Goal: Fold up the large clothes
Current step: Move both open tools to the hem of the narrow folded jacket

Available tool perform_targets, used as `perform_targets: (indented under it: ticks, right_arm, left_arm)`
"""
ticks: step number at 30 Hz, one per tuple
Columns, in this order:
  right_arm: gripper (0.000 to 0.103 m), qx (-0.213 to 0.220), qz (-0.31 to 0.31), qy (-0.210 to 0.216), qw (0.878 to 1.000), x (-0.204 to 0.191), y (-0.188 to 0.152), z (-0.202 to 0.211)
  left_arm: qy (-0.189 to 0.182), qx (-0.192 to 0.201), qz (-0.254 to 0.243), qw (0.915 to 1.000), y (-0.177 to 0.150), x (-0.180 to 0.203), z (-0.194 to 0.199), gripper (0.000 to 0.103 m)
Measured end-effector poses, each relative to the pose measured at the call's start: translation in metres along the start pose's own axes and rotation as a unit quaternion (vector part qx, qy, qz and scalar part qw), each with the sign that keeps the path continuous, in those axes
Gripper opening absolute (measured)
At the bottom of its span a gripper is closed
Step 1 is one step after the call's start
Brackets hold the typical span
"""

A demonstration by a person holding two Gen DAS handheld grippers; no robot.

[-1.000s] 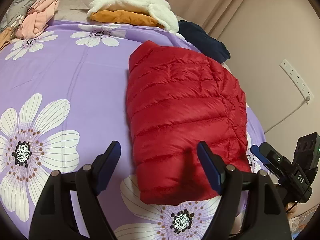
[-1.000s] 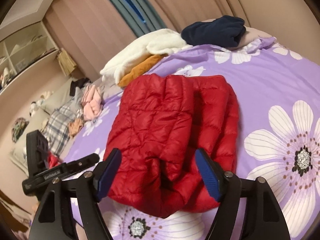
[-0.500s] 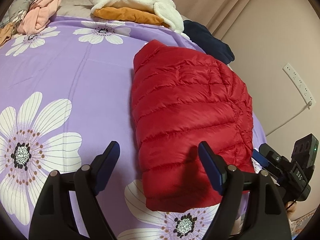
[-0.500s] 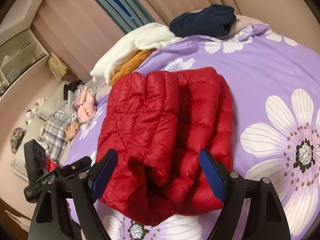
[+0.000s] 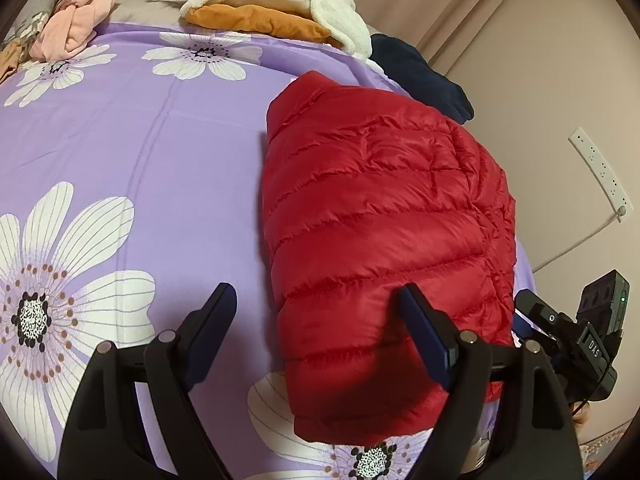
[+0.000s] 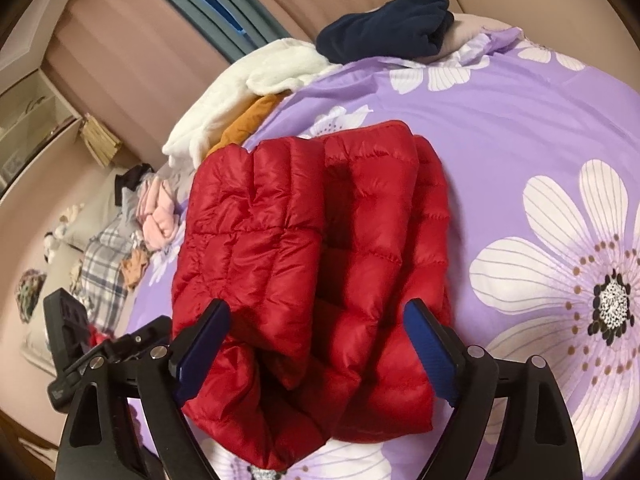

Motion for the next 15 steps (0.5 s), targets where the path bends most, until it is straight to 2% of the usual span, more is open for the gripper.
perform_targets:
  ticks: [7, 15]
  right_arm:
    - [0.093, -0.009, -0.015, 0.002, 1.000, 0.007, 0.002, -0.009]
    - [0.095, -0.023, -0.044, 0.017, 0.999, 0.024, 0.005, -0.023]
  left_arm:
    - [-0.003, -0.004, 0.005, 1.0000, 0.003, -0.003, -0.010, 0.090]
    - [-0.022, -0.016, 0.025, 0.9993, 0.008, -0.009, -0.026, 0.099]
Point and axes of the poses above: each gripper's, at about its wrist camera, not at the fingertips, and z roughly against the way its jaws point, x to its right, y to its top, the point moved 1 cm from there along -z, roughly the way its jaws point, and after that the axes turned 2 degrees about -x, right-handed, at the moved point
